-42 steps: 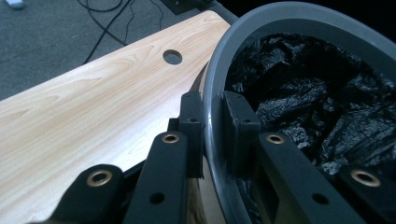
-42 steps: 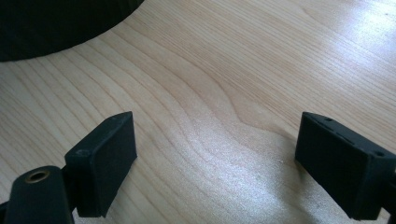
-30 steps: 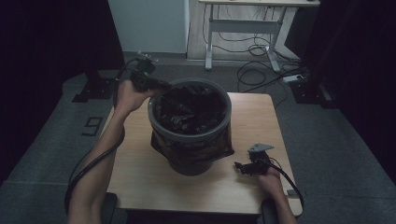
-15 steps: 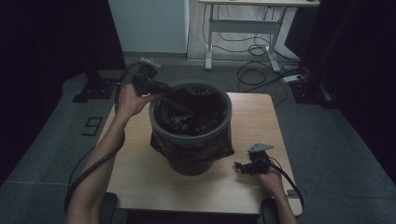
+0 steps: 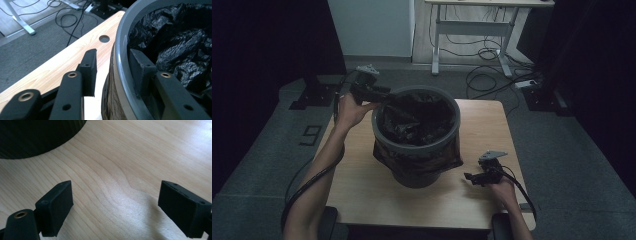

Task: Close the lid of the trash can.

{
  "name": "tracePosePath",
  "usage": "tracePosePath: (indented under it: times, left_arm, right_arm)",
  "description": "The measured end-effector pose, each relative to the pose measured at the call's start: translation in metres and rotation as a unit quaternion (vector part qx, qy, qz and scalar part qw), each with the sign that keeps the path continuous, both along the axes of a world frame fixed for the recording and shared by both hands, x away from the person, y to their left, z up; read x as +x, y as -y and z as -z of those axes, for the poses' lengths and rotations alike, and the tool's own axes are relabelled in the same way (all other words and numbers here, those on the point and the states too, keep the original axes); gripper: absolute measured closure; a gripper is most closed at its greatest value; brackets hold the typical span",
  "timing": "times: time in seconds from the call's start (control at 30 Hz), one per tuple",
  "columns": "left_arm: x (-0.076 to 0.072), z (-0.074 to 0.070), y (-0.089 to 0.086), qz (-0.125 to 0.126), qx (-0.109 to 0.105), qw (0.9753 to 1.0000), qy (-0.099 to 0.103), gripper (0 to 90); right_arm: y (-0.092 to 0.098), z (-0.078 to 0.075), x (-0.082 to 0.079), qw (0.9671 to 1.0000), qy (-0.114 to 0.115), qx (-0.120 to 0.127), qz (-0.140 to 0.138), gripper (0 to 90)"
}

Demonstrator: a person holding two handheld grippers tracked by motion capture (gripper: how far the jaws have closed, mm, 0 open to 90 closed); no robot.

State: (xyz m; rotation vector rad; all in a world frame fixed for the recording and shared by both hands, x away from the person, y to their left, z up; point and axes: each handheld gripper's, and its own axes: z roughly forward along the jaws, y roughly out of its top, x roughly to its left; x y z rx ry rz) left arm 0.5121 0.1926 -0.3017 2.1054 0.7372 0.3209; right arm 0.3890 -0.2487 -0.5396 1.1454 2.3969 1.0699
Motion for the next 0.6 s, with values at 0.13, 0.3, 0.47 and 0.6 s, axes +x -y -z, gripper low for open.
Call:
tracePosePath:
  times: [0.13, 0.3, 0.47, 0.6]
  left_arm:
    - [0.001, 0.001, 0.0, 0.0, -0.001, 1.0, 0.001, 55.5]
    - [0.001, 0.0, 0.0, 0.003, 0.005, 1.0, 0.006, 54.7]
    - [0.0, -0.001, 0.002, 0.005, 0.017, 0.9997, 0.014, 54.5]
    - [-0.001, -0.002, 0.003, 0.005, 0.028, 0.9994, 0.021, 53.4]
  right_arm:
    - [-0.003, -0.013, -0.002, 0.9998, 0.008, 0.001, -0.017, 12.1]
    - [-0.007, -0.031, -0.004, 0.9994, 0.015, 0.011, -0.031, 12.0]
    - [-0.01, -0.053, -0.003, 0.9988, 0.025, 0.018, -0.038, 11.9]
    - [-0.011, -0.069, -0.001, 0.9988, 0.027, 0.015, -0.037, 11.9]
